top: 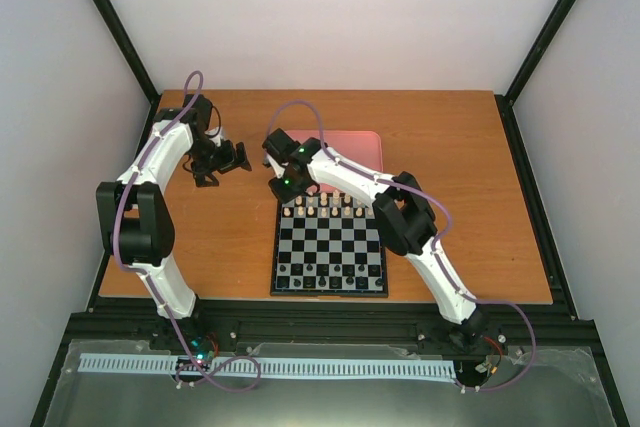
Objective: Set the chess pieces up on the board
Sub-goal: Place the chess piece on the chessboard.
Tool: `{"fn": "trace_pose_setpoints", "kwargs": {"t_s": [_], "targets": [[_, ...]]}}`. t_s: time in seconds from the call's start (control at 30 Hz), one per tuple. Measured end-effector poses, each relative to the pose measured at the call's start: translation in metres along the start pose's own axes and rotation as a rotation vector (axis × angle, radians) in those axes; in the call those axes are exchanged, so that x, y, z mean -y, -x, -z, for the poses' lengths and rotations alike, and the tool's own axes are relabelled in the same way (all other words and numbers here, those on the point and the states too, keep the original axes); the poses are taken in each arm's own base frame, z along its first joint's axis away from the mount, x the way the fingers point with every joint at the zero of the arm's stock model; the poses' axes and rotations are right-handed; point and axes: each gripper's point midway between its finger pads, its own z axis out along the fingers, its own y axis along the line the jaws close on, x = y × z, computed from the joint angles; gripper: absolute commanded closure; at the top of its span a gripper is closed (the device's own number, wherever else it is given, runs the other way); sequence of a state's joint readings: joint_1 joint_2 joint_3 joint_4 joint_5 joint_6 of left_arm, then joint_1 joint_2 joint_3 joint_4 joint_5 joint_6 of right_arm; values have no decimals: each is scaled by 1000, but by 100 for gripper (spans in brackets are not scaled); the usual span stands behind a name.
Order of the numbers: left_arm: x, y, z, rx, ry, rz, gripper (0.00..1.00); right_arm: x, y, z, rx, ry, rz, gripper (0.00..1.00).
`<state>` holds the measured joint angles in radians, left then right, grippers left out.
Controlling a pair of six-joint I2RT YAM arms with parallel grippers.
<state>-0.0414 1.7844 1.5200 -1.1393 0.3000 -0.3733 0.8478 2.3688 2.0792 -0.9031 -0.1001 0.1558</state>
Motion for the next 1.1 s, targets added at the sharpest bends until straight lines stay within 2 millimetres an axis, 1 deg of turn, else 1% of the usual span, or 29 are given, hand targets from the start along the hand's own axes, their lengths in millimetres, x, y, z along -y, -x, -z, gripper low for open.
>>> {"fn": "trace_pose_setpoints", "kwargs": {"t_s": [0.27,0.4,0.9,1.03,1.1], "targets": [[0,0,0,0,0,0,0,0,-1,-2,-6,-1,-1,88],[0,0,0,0,0,0,0,1,-2,-2,-11,-1,-2,83],[0,0,0,0,0,0,0,1,-4,-2,-21,-2,-2,78],[0,0,-1,0,0,0,0,1,-4,-2,-20,-4,-2,76],[0,0,-1,0,0,0,0,1,-4,-2,-19,-6,0,73]]}}
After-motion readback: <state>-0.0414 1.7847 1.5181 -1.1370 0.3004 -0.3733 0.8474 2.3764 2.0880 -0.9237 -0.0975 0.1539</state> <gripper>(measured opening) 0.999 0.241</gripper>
